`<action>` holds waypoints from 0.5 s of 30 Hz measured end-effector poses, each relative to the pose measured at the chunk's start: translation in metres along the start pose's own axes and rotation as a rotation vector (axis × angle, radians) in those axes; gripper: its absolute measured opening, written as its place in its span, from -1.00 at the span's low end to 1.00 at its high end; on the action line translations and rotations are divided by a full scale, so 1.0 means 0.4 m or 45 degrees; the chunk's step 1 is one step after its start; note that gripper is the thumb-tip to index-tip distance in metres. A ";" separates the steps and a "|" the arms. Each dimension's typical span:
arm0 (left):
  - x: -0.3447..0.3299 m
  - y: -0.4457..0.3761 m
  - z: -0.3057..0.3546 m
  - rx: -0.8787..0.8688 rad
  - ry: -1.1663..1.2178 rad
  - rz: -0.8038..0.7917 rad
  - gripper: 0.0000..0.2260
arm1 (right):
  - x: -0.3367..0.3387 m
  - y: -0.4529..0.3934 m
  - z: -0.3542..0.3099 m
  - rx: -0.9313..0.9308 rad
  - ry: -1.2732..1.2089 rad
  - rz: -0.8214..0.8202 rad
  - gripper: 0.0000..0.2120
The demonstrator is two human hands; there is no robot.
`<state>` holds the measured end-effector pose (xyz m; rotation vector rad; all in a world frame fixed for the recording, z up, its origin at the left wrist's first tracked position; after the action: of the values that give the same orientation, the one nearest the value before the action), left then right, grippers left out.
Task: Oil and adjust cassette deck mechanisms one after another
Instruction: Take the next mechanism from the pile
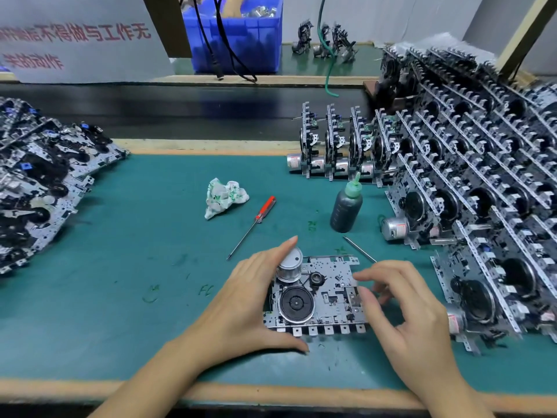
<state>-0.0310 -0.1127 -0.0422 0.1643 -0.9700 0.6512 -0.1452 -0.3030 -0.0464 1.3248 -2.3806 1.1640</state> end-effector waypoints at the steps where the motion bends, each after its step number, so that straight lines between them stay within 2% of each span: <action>1: -0.001 0.000 0.000 0.005 0.005 0.001 0.07 | 0.000 0.000 0.001 -0.020 -0.001 -0.003 -0.82; 7: -0.001 0.002 -0.005 0.041 0.053 0.021 0.11 | 0.001 -0.004 -0.006 -0.069 0.079 -0.037 -0.75; 9: 0.000 0.002 -0.006 0.032 0.057 0.005 0.13 | 0.006 -0.009 -0.016 -0.093 0.090 -0.123 -0.71; 10: 0.000 0.002 -0.006 0.019 0.060 -0.012 0.15 | 0.010 -0.014 -0.020 -0.117 0.087 -0.207 -0.64; 12: -0.001 0.002 -0.005 0.002 0.077 -0.032 0.18 | 0.021 -0.028 -0.027 -0.162 0.143 -0.470 -0.35; 14: -0.003 0.002 -0.006 0.009 0.105 -0.026 0.17 | 0.026 -0.052 -0.028 -0.139 0.334 -0.784 -0.03; 15: -0.004 0.003 -0.008 0.017 0.121 -0.016 0.16 | 0.027 -0.065 -0.030 -0.104 0.441 -0.913 0.06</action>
<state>-0.0302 -0.1112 -0.0454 0.1496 -0.8728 0.6483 -0.1335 -0.3094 -0.0188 1.5895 -1.4925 0.9547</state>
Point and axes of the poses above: each hand's wrist, its own y-axis away from the middle knuckle, its own x-axis out of the back of the hand, z = x × y, the point moved 1 cm from there along -y, towards the middle knuckle, and after that the axes turned 4 degrees about -y, right-handed, at the moved point
